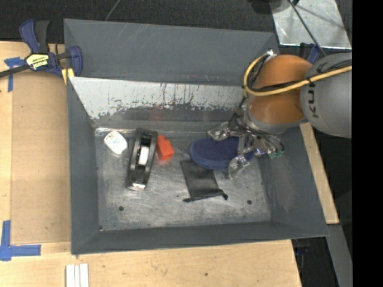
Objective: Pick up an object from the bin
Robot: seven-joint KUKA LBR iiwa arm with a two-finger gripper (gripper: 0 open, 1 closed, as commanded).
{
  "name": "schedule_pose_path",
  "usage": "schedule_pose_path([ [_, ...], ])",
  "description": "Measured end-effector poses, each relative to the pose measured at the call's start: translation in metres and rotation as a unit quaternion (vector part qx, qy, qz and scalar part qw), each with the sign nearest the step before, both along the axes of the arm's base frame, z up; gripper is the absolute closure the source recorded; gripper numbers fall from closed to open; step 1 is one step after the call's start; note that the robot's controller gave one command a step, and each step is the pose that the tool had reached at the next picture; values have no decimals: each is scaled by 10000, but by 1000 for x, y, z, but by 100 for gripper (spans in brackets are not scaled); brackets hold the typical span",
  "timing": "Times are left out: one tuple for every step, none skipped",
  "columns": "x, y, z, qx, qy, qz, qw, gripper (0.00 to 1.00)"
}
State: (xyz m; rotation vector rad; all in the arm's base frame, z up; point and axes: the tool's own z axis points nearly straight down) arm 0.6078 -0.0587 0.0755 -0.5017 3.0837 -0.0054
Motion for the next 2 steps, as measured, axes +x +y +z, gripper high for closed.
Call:
schedule_pose_path([
  [3,0,4,0,-58,-3,10000,100],
  [-25,17,148,-2,32,239,9997,100],
])
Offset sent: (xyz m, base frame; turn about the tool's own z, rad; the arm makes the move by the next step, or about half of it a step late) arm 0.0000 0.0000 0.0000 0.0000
